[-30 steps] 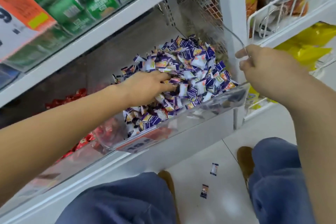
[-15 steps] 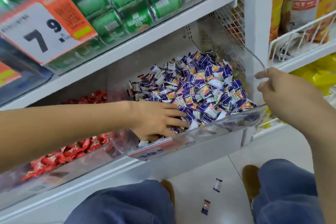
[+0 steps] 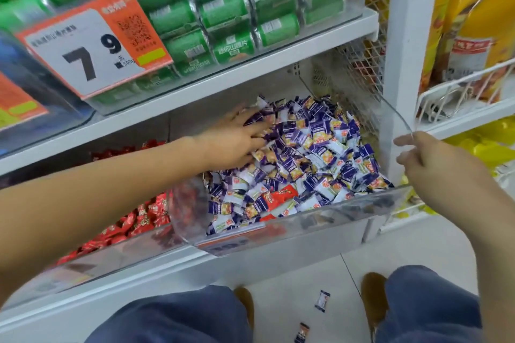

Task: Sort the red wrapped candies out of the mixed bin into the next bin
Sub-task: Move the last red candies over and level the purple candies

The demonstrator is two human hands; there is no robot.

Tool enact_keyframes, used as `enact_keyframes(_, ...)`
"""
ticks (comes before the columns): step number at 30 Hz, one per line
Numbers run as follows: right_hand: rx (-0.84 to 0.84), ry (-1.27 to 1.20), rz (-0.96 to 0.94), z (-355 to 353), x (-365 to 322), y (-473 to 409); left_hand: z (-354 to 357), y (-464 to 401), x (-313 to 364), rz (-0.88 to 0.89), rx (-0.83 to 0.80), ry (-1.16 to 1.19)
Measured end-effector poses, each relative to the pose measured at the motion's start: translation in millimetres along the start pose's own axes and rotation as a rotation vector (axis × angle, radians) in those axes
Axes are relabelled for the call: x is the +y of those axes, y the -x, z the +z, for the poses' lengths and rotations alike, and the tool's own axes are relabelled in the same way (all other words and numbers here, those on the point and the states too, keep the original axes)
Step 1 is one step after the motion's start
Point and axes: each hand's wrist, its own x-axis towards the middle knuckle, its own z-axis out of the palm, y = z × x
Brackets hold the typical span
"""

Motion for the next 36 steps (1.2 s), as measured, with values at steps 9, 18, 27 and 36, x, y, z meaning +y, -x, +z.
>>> enact_keyframes(9, 0.030, 0.016, -0.020, 5.2, 2.9, -2.1, -8.3, 36.9, 39.6, 0.060, -0.039, 0.179)
enact_keyframes(18, 0.046, 0.007, -0.013, 6.5, 1.5, -3.0, 18.6, -6.5, 72.7, 0.543, 0.023, -0.025)
enact_keyframes(27, 0.004, 0.006, 0.003, 3.6, 2.1, -0.1, 11.8, -18.0, 77.9, 0.037, -0.092, -0.214)
enact_keyframes(36, 0.265, -0.040, -0.003, 2.0, -11.8, 3.3, -24.9, 51.8, 20.5, -0.384, -0.132, 0.747)
